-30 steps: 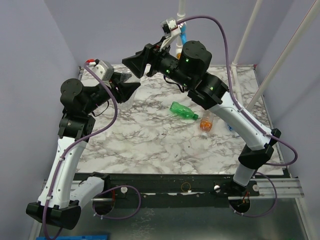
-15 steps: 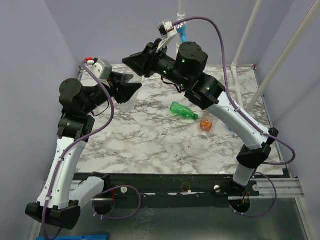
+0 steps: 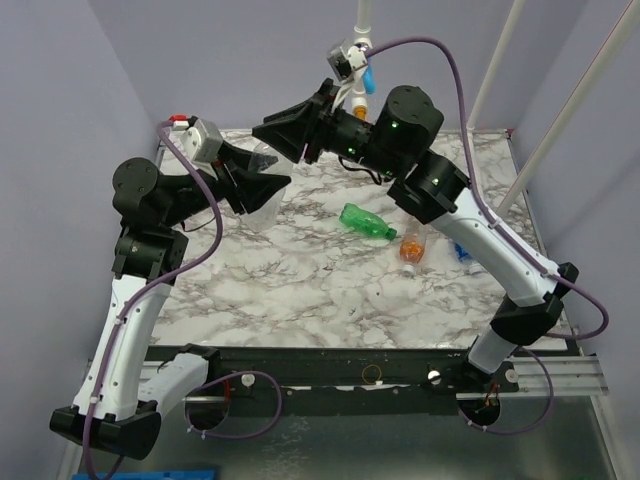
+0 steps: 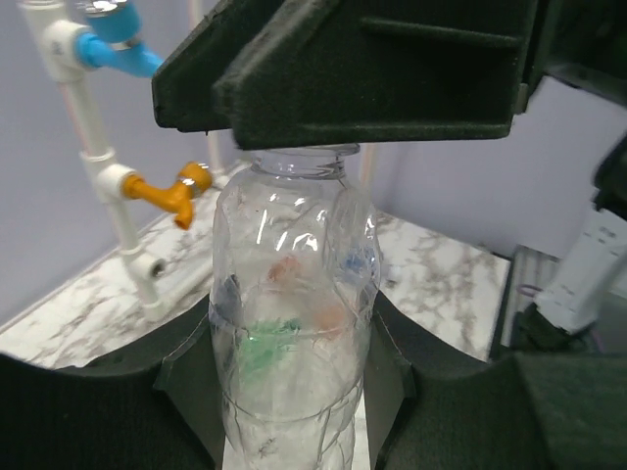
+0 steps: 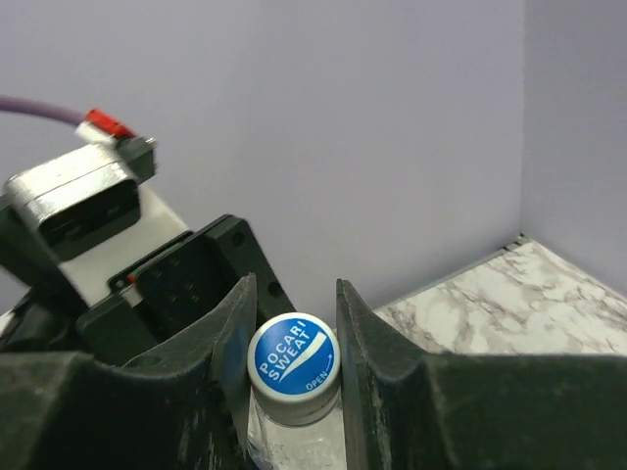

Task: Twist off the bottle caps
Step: Unscrew the bottle cap from the plastic bottle.

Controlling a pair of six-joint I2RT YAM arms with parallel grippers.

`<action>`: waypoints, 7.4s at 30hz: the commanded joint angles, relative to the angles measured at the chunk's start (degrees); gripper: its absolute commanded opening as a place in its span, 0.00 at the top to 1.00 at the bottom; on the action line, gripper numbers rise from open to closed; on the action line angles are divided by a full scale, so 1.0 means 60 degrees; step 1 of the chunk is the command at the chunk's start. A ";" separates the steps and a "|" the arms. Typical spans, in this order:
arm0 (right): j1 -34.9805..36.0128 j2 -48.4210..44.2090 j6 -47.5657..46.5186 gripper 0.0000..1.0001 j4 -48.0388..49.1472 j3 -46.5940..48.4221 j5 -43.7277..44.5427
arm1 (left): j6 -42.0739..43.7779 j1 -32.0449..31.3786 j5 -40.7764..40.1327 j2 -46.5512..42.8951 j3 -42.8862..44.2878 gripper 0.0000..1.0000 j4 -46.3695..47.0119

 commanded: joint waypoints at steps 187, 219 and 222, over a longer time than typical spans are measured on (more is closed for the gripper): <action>-0.1738 -0.1150 0.4027 1.00 0.6681 -0.2872 -0.8166 | -0.3765 -0.0830 0.3658 0.0502 0.0524 1.00 0.1648; -0.0993 -0.0844 0.0014 0.00 -0.0133 -0.0122 -0.2710 | 0.0340 -0.1028 0.0095 -0.0011 0.0098 1.00 0.0233; -0.0403 -0.0242 -0.0413 0.08 -0.1229 0.0974 -0.0792 | 0.0888 -0.1020 -0.0700 -0.0121 -0.0050 1.00 0.0186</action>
